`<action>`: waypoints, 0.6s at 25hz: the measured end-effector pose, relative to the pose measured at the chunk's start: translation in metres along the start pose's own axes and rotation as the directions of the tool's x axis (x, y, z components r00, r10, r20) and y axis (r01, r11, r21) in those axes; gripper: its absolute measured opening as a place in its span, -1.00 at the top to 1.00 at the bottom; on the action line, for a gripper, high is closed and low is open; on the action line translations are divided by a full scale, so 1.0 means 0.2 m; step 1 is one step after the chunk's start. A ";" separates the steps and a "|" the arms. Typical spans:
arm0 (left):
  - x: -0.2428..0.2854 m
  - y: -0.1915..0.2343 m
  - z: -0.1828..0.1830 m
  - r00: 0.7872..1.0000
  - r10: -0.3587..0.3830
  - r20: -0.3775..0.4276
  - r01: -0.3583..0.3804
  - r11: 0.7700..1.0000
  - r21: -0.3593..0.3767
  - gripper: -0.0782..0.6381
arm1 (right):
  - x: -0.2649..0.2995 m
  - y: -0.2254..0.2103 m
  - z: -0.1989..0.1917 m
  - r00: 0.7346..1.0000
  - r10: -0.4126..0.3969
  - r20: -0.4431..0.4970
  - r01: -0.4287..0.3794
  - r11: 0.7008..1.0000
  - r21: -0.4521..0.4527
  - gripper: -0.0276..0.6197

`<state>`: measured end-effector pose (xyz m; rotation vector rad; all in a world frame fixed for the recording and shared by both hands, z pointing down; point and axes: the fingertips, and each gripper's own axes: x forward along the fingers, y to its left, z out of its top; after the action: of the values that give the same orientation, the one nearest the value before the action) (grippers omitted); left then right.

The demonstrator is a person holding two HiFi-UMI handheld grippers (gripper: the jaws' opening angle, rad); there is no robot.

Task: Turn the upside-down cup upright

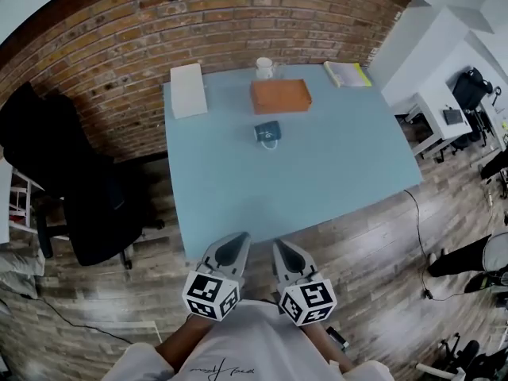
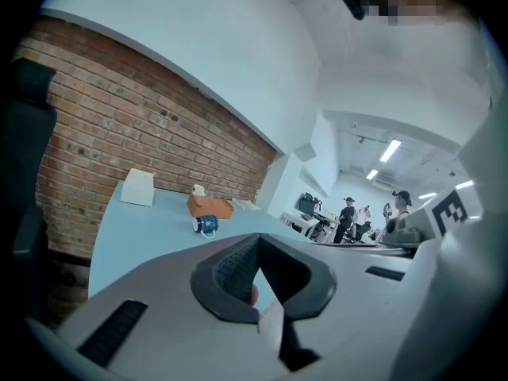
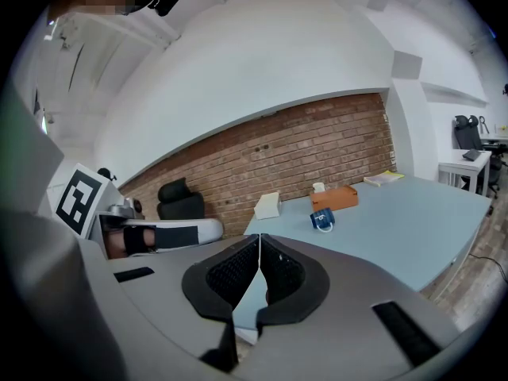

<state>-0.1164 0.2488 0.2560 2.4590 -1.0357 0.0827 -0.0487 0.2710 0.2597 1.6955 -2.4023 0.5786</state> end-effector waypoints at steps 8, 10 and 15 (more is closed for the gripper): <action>0.05 0.10 0.13 0.999 -0.044 0.007 0.044 0.999 0.029 0.76 | 0.11 0.02 0.12 0.999 -0.029 0.043 0.030 0.999 -0.015 0.85; 0.05 0.13 0.14 0.999 -0.045 0.006 0.045 0.999 0.027 0.76 | 0.13 0.02 0.12 0.999 -0.033 0.041 0.034 0.999 -0.019 0.85; 0.05 0.15 0.17 0.999 -0.039 0.021 0.039 0.999 0.015 0.76 | 0.14 0.00 0.14 0.999 -0.036 0.037 0.037 0.999 -0.021 0.84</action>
<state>-0.1341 0.2094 0.2398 2.4969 -0.9994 0.0513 -0.0563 0.2355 0.2426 1.7524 -2.3873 0.5186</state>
